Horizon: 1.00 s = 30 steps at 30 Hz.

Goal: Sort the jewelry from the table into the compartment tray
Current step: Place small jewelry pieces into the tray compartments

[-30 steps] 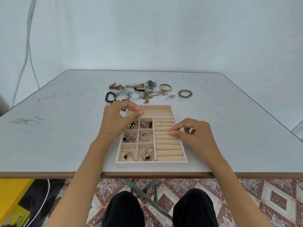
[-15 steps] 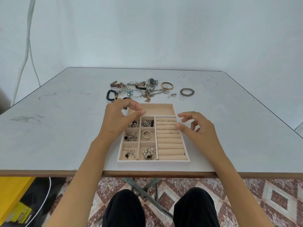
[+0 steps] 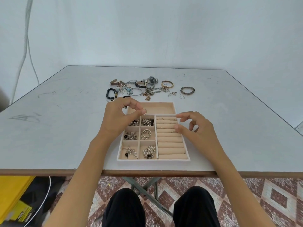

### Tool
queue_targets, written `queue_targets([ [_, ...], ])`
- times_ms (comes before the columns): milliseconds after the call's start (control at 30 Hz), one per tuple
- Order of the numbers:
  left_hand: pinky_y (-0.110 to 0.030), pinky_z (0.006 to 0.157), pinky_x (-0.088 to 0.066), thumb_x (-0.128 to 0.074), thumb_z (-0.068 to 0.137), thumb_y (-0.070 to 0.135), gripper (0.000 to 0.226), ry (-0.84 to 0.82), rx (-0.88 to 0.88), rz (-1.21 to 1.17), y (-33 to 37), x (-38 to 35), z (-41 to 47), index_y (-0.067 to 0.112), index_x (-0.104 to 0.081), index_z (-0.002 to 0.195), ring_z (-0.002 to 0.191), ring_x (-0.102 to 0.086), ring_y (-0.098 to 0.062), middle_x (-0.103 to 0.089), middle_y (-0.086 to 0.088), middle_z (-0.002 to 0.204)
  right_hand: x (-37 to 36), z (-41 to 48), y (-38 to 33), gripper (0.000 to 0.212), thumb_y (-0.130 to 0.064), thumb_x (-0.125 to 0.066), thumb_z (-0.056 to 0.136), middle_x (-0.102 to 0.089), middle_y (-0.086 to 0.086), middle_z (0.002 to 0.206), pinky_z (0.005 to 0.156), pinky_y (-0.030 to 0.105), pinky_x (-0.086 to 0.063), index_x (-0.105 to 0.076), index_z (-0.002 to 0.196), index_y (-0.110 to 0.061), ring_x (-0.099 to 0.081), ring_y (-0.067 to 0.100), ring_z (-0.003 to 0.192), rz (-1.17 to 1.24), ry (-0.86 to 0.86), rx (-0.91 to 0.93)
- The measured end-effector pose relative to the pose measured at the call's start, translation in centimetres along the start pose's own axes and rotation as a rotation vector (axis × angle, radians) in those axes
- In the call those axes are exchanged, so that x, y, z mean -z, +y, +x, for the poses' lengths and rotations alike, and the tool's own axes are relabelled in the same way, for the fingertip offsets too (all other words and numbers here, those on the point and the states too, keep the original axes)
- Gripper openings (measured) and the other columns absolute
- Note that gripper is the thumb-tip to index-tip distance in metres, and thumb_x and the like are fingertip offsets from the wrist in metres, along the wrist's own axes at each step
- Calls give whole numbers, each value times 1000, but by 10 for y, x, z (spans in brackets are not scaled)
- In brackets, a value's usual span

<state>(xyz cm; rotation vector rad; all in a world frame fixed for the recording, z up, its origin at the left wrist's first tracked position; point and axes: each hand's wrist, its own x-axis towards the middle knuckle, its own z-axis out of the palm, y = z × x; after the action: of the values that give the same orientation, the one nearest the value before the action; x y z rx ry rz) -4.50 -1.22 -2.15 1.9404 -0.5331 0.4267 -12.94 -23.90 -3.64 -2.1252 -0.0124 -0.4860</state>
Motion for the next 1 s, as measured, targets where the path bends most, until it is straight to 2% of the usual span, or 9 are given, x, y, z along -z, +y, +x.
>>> queue_targets([
  [167,-15,85,-41,-81,73,27,11,-5,4,3,-1,0,0,28,-70,73,87,-59,-3,-66,22,74,0,0,0,27,-28,-76,78,-62,-8,98,67,21,-42,-66,103,-32,-50,17,74,2,-7,-16],
  [300,-9,85,-39,-80,74,28,10,-15,4,-18,0,0,0,29,-70,77,87,-59,-1,-68,17,77,0,0,1,25,-29,-75,80,-61,-9,99,67,20,-42,-66,103,-34,-51,14,76,-15,-6,-5],
  [400,-16,89,-40,-80,73,28,11,-16,6,-29,1,1,0,31,-71,78,91,-60,-4,-68,16,82,2,0,4,19,-32,-65,88,-58,-11,109,76,18,-40,-65,106,-34,-54,9,95,-70,32,26],
  [467,-18,90,-40,-80,73,27,12,-28,8,-35,2,0,0,33,-71,78,92,-60,-5,-67,17,84,7,0,7,22,-28,-57,94,-55,-10,124,94,27,-41,-63,114,-30,-50,9,116,-187,83,42],
  [567,-14,90,-38,-80,72,26,13,-48,9,-38,3,-2,-1,34,-71,77,92,-59,-5,-68,13,82,17,-5,11,41,-34,-42,100,-29,-8,154,116,40,-17,-46,140,-28,-20,10,144,-475,-7,-20],
  [667,-15,92,-37,-79,73,26,13,-65,10,-56,5,-2,-1,34,-71,78,94,-60,-8,-69,9,84,18,-13,16,55,-46,-22,101,1,-8,161,119,42,3,-12,153,-30,6,9,148,-713,-263,-149],
  [767,-7,91,-35,-80,72,27,11,-79,20,-88,6,-3,-1,32,-72,78,96,-58,-8,-68,8,87,16,-12,18,57,-47,-12,101,7,-5,161,118,44,6,0,153,-29,8,12,148,-813,-344,-178],
  [900,-2,81,-38,-80,69,28,10,-109,19,-127,13,-6,-2,28,-73,76,93,-59,-15,-68,12,80,16,-11,19,58,-48,-10,100,9,-4,161,119,44,6,3,153,-29,10,13,148,-840,-345,-174],
  [1000,-19,80,-52,-81,71,26,8,-201,-13,-108,22,-11,-4,27,-75,76,92,-60,-14,-70,8,78,15,-11,21,58,-49,-11,100,7,-4,161,119,44,5,1,153,-28,8,13,148,-832,-334,-170],
])
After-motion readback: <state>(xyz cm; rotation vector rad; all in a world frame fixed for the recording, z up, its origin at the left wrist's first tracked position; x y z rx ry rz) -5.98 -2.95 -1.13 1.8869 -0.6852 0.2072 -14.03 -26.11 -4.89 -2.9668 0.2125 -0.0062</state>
